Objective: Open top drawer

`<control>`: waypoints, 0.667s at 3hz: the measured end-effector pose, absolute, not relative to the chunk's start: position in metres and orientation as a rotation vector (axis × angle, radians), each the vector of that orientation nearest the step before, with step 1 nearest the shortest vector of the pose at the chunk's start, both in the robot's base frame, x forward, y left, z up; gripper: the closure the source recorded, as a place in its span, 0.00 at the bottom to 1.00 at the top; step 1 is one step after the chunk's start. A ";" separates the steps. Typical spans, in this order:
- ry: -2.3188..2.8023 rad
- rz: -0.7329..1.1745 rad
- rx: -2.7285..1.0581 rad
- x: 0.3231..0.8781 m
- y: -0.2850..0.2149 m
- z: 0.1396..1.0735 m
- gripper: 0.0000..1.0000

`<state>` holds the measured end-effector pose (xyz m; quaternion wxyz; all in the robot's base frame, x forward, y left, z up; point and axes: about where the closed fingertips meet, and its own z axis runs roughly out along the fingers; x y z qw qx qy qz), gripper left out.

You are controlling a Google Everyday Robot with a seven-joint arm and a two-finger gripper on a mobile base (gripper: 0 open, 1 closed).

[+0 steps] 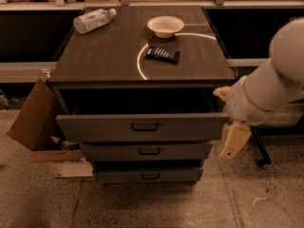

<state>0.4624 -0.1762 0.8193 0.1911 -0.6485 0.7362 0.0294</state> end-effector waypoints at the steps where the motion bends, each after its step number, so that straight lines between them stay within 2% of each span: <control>1: 2.049 0.157 -1.867 0.477 -0.163 0.757 0.00; 2: 2.049 0.157 -1.867 0.477 -0.163 0.757 0.00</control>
Offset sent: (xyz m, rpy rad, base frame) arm 0.0117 0.0121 -0.0526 0.0158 0.0362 0.0405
